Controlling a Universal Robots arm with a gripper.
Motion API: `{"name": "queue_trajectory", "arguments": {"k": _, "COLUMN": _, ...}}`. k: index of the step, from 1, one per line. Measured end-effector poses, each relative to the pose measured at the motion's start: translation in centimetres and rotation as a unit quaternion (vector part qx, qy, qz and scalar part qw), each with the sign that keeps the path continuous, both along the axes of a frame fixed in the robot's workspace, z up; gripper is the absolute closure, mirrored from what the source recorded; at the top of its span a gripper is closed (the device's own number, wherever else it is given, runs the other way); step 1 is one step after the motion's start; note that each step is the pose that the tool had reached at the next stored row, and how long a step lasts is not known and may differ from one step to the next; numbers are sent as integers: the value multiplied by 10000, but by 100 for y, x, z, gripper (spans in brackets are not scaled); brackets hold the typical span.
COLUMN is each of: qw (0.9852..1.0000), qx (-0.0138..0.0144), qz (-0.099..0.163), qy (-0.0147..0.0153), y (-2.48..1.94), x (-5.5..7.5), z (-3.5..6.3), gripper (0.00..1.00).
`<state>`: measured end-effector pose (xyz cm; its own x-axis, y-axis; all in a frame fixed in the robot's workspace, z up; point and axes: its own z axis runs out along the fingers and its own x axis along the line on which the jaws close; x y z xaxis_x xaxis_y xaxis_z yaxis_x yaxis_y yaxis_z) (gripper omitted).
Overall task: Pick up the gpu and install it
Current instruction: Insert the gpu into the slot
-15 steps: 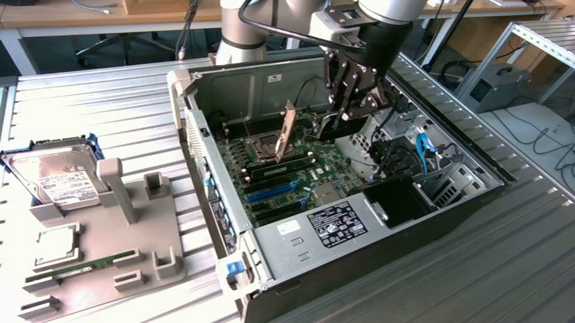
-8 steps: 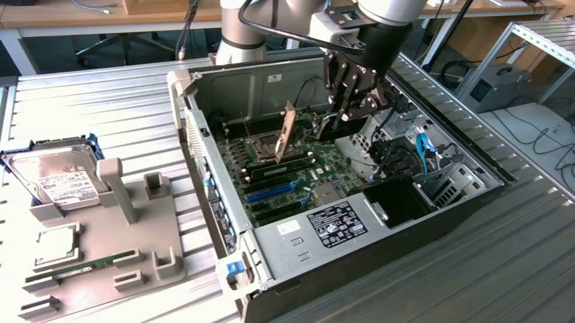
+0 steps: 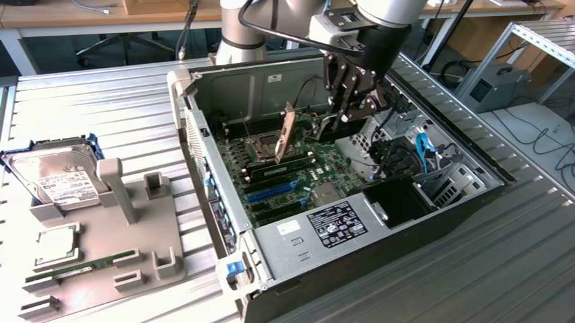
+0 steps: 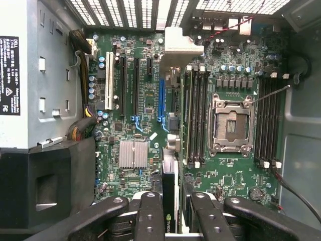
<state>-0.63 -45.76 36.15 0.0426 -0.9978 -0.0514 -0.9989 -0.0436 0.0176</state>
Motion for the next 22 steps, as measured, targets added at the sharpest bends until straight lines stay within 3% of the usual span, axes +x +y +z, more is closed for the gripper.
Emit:
{"name": "queue_trajectory", "arguments": {"k": 17, "qw": 10000, "qx": 0, "qz": 0, "qy": 0, "y": 0, "x": 0, "z": -43, "gripper": 74}}
{"name": "queue_trajectory", "arguments": {"k": 19, "qw": 10000, "qx": 0, "qz": 0, "qy": 0, "y": -1, "x": 0, "z": -142, "gripper": 74}}
{"name": "queue_trajectory", "arguments": {"k": 22, "qw": 10000, "qx": 0, "qz": 0, "qy": 0, "y": -1, "x": 0, "z": -146, "gripper": 74}}
